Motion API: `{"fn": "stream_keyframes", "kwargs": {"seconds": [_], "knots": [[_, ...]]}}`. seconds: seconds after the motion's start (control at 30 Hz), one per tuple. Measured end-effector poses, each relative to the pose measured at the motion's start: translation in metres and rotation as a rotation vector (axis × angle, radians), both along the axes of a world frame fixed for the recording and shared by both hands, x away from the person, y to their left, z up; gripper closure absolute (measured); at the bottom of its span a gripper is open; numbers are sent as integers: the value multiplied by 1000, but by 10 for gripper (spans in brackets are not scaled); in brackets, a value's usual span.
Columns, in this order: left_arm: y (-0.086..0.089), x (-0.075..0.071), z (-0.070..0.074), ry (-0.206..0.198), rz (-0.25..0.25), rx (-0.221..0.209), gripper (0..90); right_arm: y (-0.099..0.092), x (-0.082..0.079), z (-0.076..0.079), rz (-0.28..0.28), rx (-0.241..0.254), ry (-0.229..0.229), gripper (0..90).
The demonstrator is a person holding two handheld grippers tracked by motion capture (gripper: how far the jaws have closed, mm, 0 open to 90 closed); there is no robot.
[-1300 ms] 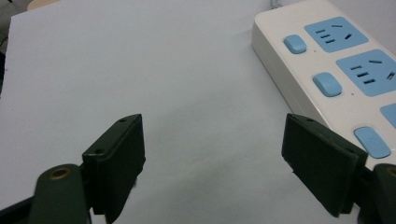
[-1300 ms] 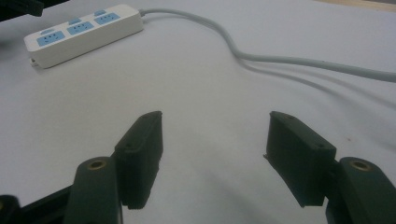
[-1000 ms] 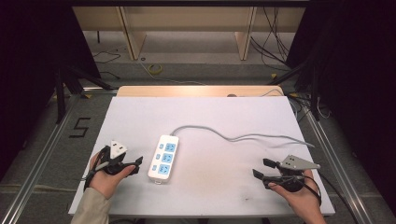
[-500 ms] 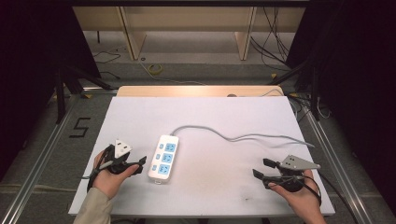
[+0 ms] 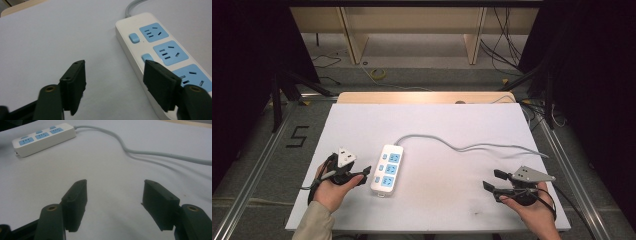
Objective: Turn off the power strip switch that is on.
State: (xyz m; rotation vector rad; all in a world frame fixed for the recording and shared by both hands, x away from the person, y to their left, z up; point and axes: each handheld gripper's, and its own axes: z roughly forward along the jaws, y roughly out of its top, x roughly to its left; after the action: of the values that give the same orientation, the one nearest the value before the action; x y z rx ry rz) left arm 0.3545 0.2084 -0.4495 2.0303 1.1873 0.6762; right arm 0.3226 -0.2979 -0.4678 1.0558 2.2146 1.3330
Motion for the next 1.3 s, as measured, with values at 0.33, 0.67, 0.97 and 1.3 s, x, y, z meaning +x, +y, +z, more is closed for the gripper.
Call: {"fn": "stream_keyframes", "kwargs": {"seconds": [0.33,0.67,0.97,1.3], "knots": [[-3,-1,8,1,-20,4,744,0,0,0,-1,0,-1,374],[-5,-3,15,31,-34,5,896,0,0,0,-3,0,-1,374],[-11,-3,19,88,-36,-2,897,0,-1,1,-3,-1,-1,376],[-14,-1,20,137,-32,-11,896,0,-1,1,-5,-1,-3,376]]}}
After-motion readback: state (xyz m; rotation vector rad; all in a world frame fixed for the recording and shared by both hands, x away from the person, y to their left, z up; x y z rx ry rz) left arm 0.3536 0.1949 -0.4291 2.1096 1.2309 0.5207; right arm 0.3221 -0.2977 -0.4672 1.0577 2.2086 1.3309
